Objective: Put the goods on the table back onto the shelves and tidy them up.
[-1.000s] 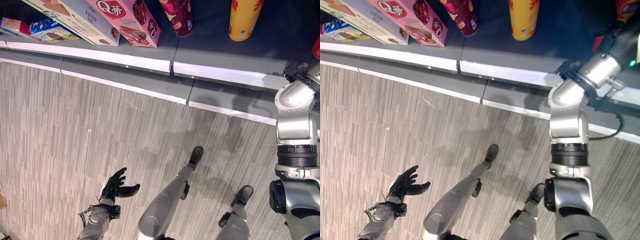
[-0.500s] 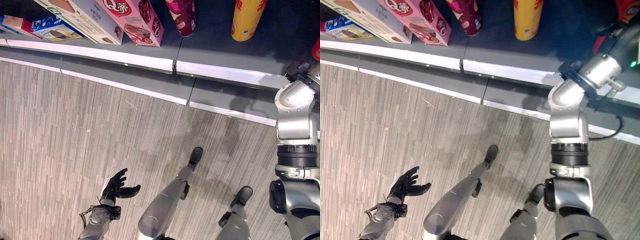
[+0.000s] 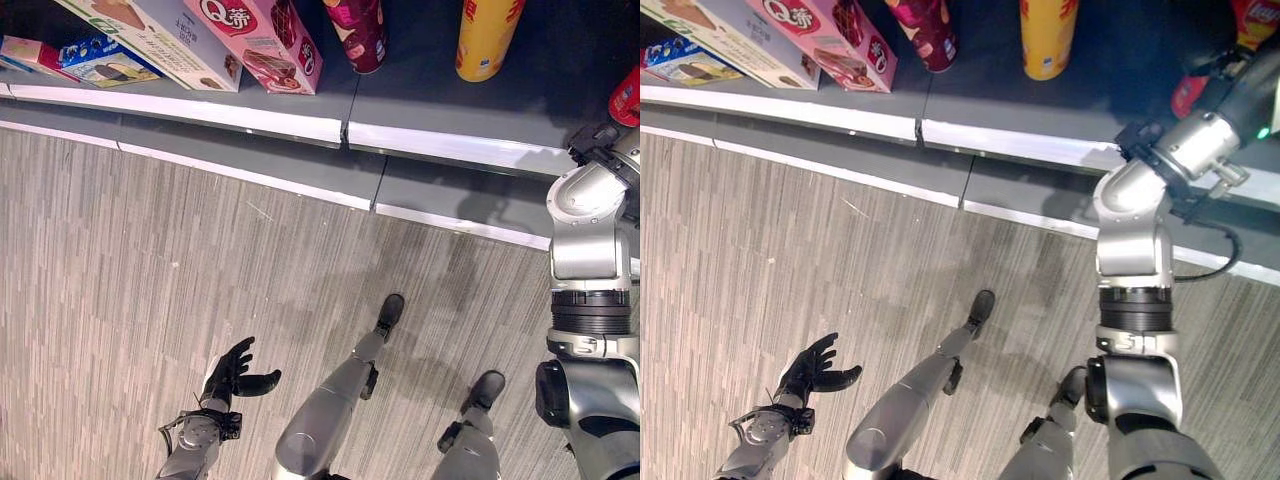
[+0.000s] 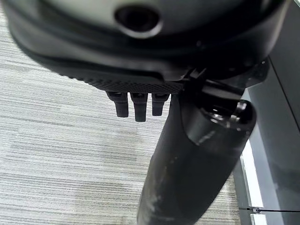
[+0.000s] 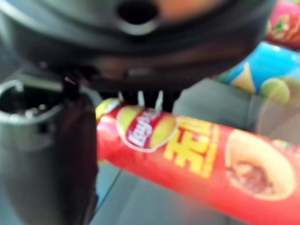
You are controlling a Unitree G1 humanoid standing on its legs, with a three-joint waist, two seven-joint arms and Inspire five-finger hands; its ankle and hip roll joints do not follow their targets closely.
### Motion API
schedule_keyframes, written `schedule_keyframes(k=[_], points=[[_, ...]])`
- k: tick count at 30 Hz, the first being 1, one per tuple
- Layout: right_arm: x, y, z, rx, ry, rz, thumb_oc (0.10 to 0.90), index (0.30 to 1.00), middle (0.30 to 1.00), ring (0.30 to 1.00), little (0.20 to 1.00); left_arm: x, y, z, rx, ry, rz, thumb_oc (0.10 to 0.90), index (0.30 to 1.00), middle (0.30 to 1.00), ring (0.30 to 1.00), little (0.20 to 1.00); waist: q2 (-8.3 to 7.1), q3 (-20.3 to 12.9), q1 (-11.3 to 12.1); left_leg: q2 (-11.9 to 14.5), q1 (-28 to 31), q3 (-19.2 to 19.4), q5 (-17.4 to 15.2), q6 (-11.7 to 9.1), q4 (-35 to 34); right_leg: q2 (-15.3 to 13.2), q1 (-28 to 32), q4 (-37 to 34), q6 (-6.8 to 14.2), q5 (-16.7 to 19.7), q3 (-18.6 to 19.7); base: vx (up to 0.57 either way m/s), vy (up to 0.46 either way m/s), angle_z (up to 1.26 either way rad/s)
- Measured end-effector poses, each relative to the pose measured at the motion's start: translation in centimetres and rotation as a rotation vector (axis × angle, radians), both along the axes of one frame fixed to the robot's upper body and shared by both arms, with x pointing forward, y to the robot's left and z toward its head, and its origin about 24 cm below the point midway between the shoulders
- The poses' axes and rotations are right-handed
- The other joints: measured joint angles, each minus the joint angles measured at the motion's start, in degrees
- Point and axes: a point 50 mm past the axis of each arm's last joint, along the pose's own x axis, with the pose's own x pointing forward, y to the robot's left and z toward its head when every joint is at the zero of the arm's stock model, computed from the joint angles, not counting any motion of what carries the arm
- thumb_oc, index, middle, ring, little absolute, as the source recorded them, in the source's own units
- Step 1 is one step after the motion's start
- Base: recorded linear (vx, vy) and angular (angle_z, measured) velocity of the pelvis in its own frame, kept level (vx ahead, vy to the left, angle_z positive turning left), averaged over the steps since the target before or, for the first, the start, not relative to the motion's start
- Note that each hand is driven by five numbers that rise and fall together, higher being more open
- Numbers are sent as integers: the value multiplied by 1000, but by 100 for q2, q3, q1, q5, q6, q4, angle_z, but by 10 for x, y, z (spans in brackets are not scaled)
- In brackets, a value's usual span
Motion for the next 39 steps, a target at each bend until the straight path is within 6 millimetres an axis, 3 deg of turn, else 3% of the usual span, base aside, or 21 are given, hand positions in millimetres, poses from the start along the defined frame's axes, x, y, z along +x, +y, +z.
schedule_keyframes(k=[8,21,39], points=[[3,1,-9,21,21,14,800,900,900,900,900,0,0,0,6,-2,11,800,900,900,900,900,0,0,-109,19,0,50,0,1,0,3,-48,6,0,0,78,-1,-4,-4],[13,11,-67,79,196,84,800,900,900,900,900,-1,-7,-2,3,8,-10,800,900,900,900,900,-3,2,-238,31,-14,73,-12,15,-6,6,-113,9,-1,0,128,-2,-1,-1],[22,14,-73,154,222,230,800,900,900,900,900,-2,-8,-3,1,12,-11,800,900,900,900,900,-4,3,-222,50,-61,64,-10,17,8,38,-126,16,-2,3,121,0,0,0]])
